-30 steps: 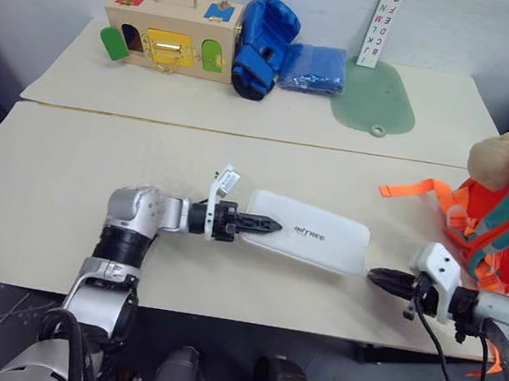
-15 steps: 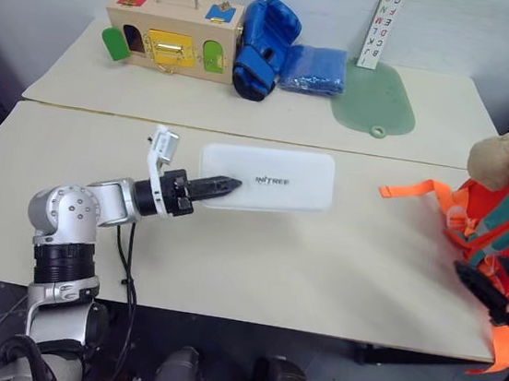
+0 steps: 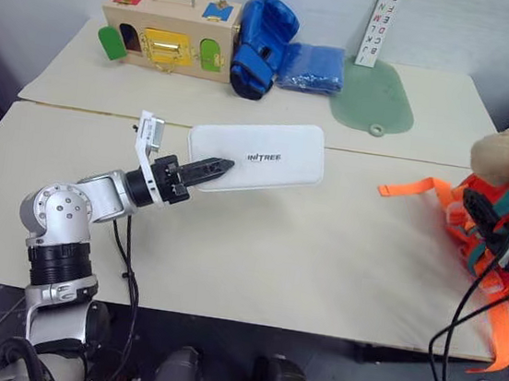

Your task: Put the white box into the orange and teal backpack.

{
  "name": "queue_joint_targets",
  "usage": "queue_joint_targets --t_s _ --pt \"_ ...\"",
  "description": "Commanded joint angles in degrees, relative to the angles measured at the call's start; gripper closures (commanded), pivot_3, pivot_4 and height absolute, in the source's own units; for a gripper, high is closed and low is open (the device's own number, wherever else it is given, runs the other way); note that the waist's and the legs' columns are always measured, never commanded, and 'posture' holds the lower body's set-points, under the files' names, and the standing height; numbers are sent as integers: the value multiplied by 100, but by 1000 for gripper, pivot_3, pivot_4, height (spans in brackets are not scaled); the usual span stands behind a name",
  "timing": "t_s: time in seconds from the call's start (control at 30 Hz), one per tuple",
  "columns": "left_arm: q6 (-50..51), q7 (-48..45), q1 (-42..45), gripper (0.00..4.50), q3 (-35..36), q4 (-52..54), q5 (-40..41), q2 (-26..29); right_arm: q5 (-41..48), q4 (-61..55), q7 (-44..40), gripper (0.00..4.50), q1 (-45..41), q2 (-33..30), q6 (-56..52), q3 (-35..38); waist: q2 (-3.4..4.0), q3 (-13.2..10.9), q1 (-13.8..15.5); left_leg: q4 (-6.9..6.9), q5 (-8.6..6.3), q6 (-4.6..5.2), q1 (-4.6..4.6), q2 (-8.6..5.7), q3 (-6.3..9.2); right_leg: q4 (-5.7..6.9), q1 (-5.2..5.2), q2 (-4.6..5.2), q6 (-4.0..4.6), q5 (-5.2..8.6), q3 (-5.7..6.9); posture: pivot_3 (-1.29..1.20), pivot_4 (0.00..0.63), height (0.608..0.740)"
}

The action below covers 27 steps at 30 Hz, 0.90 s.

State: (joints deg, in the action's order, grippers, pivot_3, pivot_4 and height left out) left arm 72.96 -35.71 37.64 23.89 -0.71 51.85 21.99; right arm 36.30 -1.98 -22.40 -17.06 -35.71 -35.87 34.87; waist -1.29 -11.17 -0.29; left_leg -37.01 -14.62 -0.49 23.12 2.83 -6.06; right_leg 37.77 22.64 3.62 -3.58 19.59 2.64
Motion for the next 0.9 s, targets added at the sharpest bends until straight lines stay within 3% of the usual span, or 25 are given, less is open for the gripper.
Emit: queue_joint_targets --t_s 0.03,0.17,0.3,0.5,0.63,0.9 --pt "-80 61 32 3158 241 332 344 177 4 -60 -296 2032 41 -4 256 -135 0 0 -1 -2 0 1 1 0 -2 -1 0 2 0 0 -1 0 150 740" --pt "-134 182 -22 3158 330 384 424 320 289 -285 -922 3510 104 -110 218 -302 0 0 -8 -7 0 3 0 0 -4 1 -2 4 -1 -1 -2 0 150 740" --pt "-289 313 -50 3158 442 402 449 410 1118 -831 -1948 4418 196 -419 -308 -445 0 0 -41 -1 0 1 -2 5 -4 1 -2 0 -1 -1 -2 0 150 740" --pt "-512 558 440 3158 770 35 534 655 2530 -1687 -3245 4465 -41 -1200 -1441 -942 -1 -2 -139 0 0 1 -1 10 1 1 -1 -3 0 0 3 0 150 740" --pt "-658 291 744 3158 646 18 572 925 2981 -2077 -4017 4465 -214 -1665 -1775 -1341 -5 -4 -128 7 -2 -1 -1 12 3 -6 0 -6 0 0 5 0 150 740" --pt "-1010 -640 876 3158 45 564 690 1235 3451 -1980 -4749 4465 -699 -2106 -2165 -1664 -11 -8 -99 -1 -10 9 7 4 2 -15 -2 10 0 0 7 0 150 740"
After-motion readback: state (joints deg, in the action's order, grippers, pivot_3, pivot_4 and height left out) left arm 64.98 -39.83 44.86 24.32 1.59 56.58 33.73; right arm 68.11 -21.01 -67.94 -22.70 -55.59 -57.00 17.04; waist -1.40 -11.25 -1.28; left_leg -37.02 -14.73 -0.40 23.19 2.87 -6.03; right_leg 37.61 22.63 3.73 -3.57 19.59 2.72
